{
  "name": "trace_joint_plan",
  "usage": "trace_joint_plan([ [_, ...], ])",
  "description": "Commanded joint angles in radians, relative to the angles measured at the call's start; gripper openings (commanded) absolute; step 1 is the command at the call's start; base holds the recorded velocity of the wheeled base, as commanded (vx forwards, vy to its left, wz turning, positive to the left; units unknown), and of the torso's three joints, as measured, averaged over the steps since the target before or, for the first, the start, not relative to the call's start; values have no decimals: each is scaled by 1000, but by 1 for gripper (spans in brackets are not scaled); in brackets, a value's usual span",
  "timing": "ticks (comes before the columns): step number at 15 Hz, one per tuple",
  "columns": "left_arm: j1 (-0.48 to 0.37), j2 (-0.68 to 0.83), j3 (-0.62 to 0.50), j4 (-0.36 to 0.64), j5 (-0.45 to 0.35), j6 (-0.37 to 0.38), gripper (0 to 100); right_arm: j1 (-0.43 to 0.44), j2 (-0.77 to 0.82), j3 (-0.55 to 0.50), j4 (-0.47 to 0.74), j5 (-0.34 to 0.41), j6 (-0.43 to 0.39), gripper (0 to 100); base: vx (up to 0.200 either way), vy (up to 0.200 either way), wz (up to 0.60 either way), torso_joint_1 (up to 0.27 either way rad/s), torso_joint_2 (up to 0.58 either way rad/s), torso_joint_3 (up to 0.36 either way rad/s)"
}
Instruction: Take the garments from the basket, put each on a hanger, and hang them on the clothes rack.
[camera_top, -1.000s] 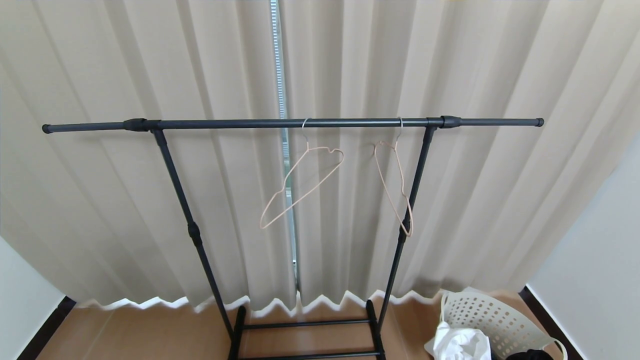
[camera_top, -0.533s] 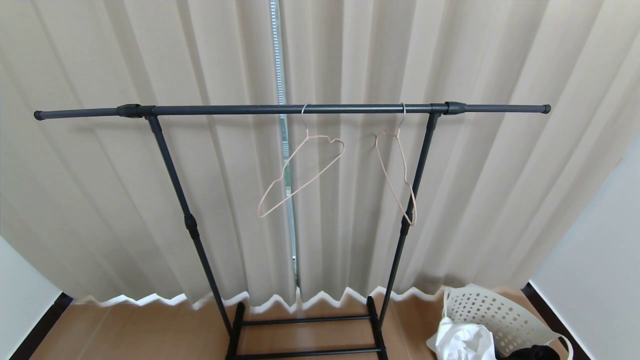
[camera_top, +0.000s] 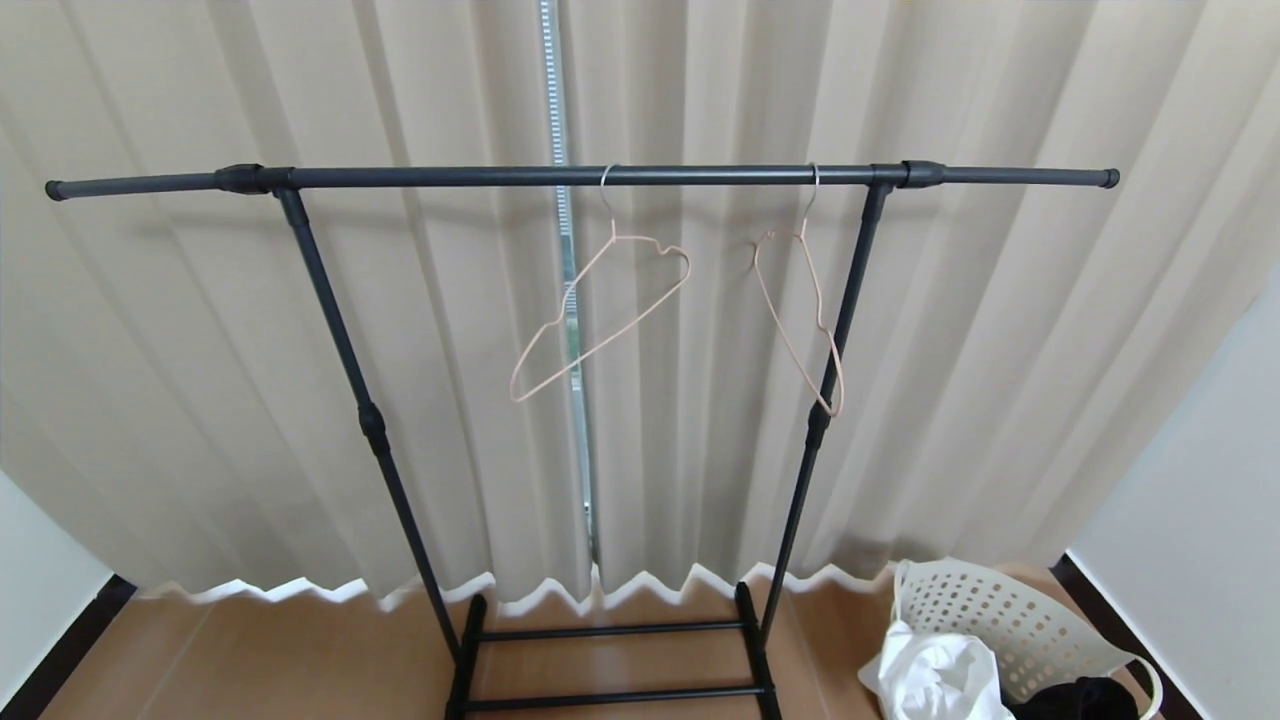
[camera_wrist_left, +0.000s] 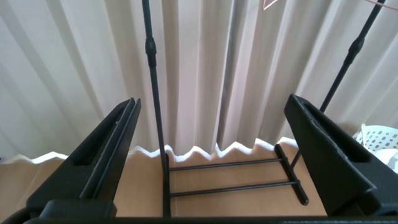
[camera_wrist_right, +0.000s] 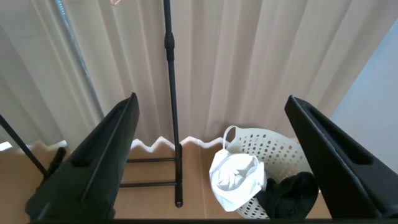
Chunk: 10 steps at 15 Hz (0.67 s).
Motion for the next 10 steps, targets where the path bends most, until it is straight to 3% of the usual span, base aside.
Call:
trace_joint_plan([
  [1,0,1,0,0,0,0,100,0,1,0,0,0,0,100,0,0,0,-203,510,305],
  [10,0,1,0,0,-1,0,100,0,1,0,0,0,0,100,0,0,0,-201,535,334],
])
